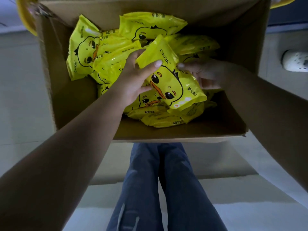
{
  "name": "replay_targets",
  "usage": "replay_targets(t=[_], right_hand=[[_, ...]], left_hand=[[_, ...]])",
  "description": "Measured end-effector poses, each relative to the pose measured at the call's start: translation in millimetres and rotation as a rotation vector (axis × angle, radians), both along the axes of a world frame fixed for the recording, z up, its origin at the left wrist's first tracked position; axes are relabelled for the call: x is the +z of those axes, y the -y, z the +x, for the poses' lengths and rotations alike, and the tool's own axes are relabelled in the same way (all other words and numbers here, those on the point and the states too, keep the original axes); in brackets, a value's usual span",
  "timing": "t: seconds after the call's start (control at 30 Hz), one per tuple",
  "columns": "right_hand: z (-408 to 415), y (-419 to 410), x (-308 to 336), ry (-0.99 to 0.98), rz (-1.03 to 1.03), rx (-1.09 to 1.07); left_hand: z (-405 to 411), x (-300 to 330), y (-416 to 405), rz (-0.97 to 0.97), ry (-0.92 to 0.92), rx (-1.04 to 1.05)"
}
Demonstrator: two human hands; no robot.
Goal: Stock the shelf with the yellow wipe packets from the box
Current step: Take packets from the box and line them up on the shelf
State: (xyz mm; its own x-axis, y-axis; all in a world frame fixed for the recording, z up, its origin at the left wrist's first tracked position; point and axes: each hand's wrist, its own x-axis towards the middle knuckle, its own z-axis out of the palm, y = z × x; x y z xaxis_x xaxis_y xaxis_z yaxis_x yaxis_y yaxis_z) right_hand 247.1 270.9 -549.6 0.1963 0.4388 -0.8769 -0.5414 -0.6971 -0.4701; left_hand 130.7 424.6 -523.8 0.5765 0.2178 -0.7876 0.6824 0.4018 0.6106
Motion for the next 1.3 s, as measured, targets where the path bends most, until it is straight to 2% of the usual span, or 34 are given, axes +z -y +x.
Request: replay_targets(t=[0.03,0.1,0.23,0.37,0.47,0.6,0.67,0.77,0.93,1.07,1.2,1.3], right_hand=[[-5,0,4,-0.026,-0.002,-0.002],[-18,1,13,-0.05,0.012,-0.073],[-35,-1,16,0.252,0.018,0.184],[-36,5,12,0.378,-0.046,0.067],[-25,20,9,0.461,-0.168,-0.082],[-12,36,10,0.533,-0.256,-0.182],[-10,40,9,0.543,-0.257,-0.176],[-13,41,6,0.519,-0.25,-0.189],[-18,41,3,0.488,-0.278,-0.249],[-19,42,-2,0.442,-0.31,-0.285],[-20,45,-2,0.413,-0.31,-0.295],[-22,47,-1,0.382,-0.285,-0.312]], left_hand=[[-1,-5,1,-0.031,-0.044,0.047],[-4,-14,4,0.032,-0.14,0.109],[-11,-25,17,0.144,-0.256,0.193],[-17,-27,20,0.123,-0.16,0.204],[-23,-28,6,0.357,-0.127,0.009],[-36,-44,-14,0.65,-0.18,-0.454],[-40,-49,-20,0.747,-0.222,-0.662],[-36,-50,-18,0.833,-0.239,-0.835],[-24,-53,-6,0.802,-0.291,-0.849],[-22,-52,1,0.951,-0.265,-1.159],[-23,-51,9,0.78,-0.239,-1.047],[-21,-50,6,0.729,-0.238,-0.989]])
